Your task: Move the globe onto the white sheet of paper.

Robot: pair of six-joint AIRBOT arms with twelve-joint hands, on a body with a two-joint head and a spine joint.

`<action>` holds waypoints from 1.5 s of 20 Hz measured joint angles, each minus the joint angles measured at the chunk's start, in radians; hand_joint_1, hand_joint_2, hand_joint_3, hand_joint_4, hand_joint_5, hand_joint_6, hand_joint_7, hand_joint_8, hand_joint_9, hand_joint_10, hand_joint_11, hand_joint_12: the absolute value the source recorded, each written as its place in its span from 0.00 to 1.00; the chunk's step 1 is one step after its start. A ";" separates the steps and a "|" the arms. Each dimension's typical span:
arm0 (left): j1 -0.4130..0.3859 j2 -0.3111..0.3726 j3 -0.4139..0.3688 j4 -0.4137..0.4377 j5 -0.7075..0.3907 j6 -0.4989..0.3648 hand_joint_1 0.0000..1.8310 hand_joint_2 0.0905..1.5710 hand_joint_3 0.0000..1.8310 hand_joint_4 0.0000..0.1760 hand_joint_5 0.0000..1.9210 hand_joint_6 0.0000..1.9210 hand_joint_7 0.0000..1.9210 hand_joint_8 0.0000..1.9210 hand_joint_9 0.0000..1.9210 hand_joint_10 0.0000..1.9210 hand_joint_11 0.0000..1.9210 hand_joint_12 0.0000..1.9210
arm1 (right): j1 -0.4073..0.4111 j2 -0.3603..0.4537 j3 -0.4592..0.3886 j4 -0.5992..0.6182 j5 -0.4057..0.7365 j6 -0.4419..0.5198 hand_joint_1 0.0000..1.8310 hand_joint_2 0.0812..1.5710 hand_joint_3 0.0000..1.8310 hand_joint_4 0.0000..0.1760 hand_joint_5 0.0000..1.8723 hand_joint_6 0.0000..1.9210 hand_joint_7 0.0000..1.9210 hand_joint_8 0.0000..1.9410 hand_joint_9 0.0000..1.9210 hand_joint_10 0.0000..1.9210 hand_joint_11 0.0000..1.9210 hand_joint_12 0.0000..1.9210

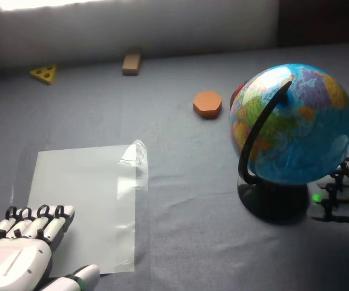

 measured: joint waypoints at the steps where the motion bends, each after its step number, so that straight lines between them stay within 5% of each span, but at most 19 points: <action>1: 0.000 0.000 0.000 0.000 0.003 0.000 0.00 0.81 0.00 0.02 0.00 0.00 0.02 0.00 0.03 0.00 0.00 0.08 | 0.000 -0.002 0.002 0.007 -0.001 -0.013 0.00 0.75 0.00 0.00 0.08 0.00 0.06 0.00 0.04 0.00 0.00 0.00; 12: 0.005 0.002 -0.014 0.000 0.006 -0.003 0.00 0.81 0.00 0.01 0.00 0.00 0.02 0.00 0.03 0.00 0.00 0.04 | 0.043 -0.140 0.130 0.014 -0.047 -0.045 0.00 0.75 0.00 0.00 0.07 0.00 0.06 0.00 0.04 0.00 0.00 0.00; 19: 0.005 0.022 -0.026 -0.005 0.012 -0.003 0.00 0.81 0.00 0.00 0.00 0.00 0.02 0.00 0.03 0.00 0.00 0.04 | 0.070 -0.198 0.143 -0.004 -0.061 -0.084 0.00 0.75 0.00 0.00 0.05 0.00 0.06 0.00 0.04 0.00 0.00 0.00; 23: 0.005 0.033 -0.027 -0.007 0.006 -0.018 0.00 0.81 0.00 0.00 0.00 0.00 0.02 0.00 0.03 0.00 0.00 0.04 | 0.115 -0.232 0.140 -0.117 -0.097 -0.017 0.00 0.75 0.00 0.00 0.05 0.00 0.06 0.00 0.04 0.00 0.00 0.00; 30: 0.009 0.032 -0.050 -0.011 0.008 -0.021 0.00 0.81 0.00 0.00 0.00 0.00 0.02 0.00 0.02 0.00 0.00 0.03 | 0.182 -0.303 0.123 -0.137 -0.164 -0.016 0.00 0.75 0.00 0.00 0.05 0.00 0.06 0.00 0.03 0.00 0.00 0.00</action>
